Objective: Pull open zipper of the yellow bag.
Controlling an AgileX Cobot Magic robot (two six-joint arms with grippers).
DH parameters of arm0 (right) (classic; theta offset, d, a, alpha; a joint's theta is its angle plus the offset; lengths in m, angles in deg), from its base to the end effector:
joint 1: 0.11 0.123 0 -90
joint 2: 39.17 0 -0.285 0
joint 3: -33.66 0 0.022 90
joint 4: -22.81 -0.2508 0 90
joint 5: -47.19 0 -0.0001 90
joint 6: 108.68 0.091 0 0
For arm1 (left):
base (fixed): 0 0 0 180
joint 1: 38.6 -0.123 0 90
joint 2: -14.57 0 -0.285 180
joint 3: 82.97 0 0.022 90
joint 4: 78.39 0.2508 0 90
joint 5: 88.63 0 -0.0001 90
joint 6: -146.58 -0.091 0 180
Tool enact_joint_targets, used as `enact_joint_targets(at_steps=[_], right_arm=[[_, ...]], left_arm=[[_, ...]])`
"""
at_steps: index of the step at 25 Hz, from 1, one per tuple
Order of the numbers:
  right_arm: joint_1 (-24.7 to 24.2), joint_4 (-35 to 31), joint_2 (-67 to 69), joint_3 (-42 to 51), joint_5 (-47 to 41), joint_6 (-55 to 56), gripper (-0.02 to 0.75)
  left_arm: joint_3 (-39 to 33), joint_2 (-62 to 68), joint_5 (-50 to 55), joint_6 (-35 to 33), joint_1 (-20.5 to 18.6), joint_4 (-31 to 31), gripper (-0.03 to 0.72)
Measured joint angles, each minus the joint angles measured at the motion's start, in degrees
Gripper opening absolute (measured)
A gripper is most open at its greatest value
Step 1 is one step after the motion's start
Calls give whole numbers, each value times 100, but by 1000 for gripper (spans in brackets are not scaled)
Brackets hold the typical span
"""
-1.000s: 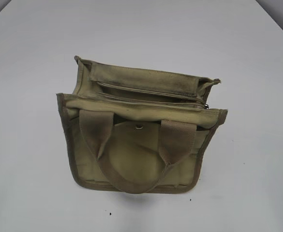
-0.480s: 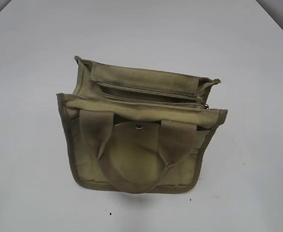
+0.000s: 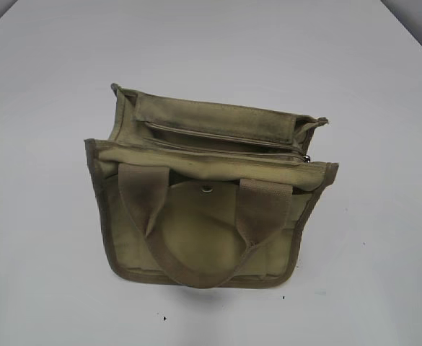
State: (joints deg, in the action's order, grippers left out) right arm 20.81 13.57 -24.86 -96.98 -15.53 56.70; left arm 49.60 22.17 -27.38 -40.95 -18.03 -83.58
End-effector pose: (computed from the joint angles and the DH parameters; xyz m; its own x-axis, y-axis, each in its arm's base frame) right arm 0.0062 0.0163 0.2713 -0.4583 -0.3657 -0.8101 -0.5525 0.8311 -0.0626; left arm -0.0102 -0.0039 0.2824 -0.3749 0.2340 -0.8970 0.4515 0.8912 0.0438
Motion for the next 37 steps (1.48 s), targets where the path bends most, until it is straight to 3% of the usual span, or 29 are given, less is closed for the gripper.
enact_joint_targets(at_steps=[3,9,12,18,37], right_arm=[[-433,-11,0,0,0,0,574],[-1540,-13,-5,0,0,0,574],[-1860,-13,-72,4,0,0,574],[-1961,-24,-671,11,0,0,574],[-1968,-30,-692,11,0,0,574]], left_arm=[[0,-13,0,0,-174,0,352],[0,-13,0,0,-1683,0,345],[0,-13,-6,0,-2149,0,344],[0,-13,-16,0,-2195,0,318],[0,-13,-22,0,-2125,0,313]])
